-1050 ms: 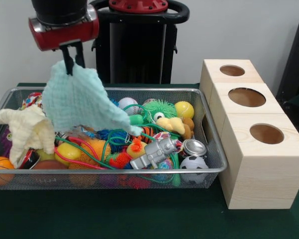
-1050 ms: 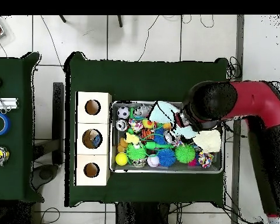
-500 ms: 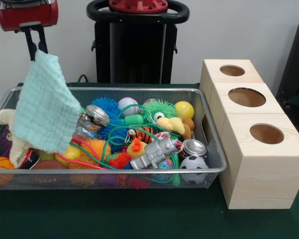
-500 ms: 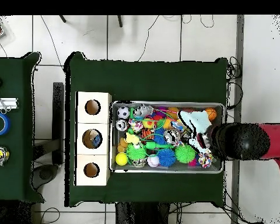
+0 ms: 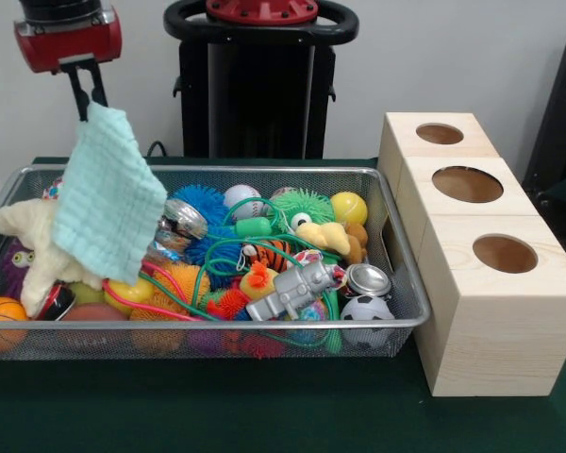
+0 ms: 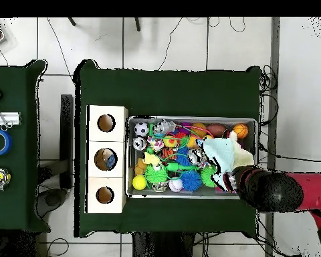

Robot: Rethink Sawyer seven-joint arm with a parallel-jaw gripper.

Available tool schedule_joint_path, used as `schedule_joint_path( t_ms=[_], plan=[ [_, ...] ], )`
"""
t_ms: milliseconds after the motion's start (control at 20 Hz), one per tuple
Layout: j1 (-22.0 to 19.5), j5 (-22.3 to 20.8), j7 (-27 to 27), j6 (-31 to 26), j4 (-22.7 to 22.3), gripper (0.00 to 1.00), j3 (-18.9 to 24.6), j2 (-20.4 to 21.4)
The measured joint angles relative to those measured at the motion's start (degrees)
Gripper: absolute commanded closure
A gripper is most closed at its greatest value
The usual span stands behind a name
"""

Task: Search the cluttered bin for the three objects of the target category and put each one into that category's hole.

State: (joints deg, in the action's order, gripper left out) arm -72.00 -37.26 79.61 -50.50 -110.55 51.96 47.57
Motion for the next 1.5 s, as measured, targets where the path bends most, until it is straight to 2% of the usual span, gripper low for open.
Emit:
schedule_joint_path(
  t_ms=[450,900,1150,1500],
  plan=[
    [1.83,0.08,0.00,0.00,-5.70,1.00,0.62,1.53],
    [4.44,0.99,0.00,0.00,-8.10,1.00,1.78,3.38],
    [5.98,1.03,0.00,0.00,-8.04,1.00,1.79,2.86],
    [8.75,1.02,0.00,0.00,-5.28,1.00,1.78,-1.02]
  ],
)
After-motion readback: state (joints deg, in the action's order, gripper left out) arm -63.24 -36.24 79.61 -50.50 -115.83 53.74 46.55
